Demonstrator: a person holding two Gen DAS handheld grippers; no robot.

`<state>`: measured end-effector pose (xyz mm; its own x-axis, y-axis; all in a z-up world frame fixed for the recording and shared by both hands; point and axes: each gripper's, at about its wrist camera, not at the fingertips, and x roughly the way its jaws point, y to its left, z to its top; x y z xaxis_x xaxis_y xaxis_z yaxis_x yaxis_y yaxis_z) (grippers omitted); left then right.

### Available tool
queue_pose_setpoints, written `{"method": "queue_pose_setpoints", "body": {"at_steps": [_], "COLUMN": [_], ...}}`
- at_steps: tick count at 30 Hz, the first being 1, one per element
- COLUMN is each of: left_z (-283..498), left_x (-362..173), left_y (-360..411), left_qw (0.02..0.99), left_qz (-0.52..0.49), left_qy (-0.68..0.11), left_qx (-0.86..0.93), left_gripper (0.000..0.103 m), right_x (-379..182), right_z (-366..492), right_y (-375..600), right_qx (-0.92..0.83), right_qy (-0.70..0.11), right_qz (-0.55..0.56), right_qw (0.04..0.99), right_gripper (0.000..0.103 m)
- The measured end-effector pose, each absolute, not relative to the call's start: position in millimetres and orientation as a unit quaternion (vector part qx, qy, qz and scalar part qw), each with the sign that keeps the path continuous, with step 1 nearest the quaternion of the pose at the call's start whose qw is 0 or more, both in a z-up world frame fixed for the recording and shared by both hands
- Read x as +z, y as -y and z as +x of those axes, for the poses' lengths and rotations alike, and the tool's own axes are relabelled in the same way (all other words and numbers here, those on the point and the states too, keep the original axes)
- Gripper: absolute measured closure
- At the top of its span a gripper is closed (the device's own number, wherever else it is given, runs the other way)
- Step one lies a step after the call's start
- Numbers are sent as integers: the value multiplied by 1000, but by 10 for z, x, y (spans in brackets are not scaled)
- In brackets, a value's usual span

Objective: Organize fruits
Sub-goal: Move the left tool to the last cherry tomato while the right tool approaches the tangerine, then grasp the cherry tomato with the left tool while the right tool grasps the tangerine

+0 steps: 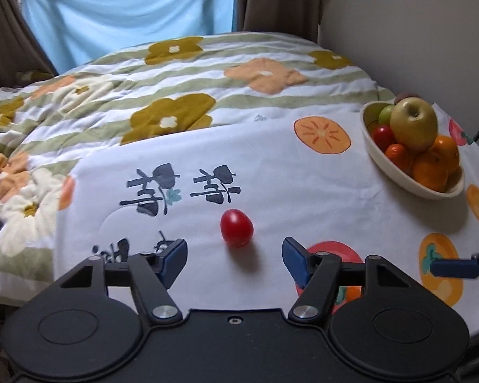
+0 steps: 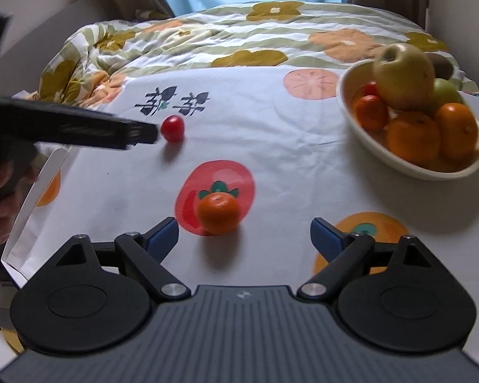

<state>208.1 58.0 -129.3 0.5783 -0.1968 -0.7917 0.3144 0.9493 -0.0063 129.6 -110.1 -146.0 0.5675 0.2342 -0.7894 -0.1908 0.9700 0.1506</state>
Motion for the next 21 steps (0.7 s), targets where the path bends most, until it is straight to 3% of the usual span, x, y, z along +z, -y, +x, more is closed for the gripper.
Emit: {"method": "queue_pose_setpoints", "body": {"at_steps": [3,10,14,21], "left_z": [2204,2394,2439,2457], "left_x": [-1386,-1563,-1595,-1602], "left_y": [-558,-528,-552,-648], "left_qw": [884,874,873,873], "left_qz": [68,58,43,31], "left_qy": [-438,-453,-458,-461], "left_qx": [-150,-164,-163,-159], "left_gripper": [35,49,71,71], "right_x": [-1503,-1570,-1597,-1621], "right_z": [1348,1380,1398,1457], "right_y": [1034,930,896,862], "right_qx": [118,105,104,103], "right_qy": [-457,-467,-474,-476], "right_qz": [26,19,17,19], "right_qw": [881,878,874,873], "right_gripper": [7,14,17,27]}}
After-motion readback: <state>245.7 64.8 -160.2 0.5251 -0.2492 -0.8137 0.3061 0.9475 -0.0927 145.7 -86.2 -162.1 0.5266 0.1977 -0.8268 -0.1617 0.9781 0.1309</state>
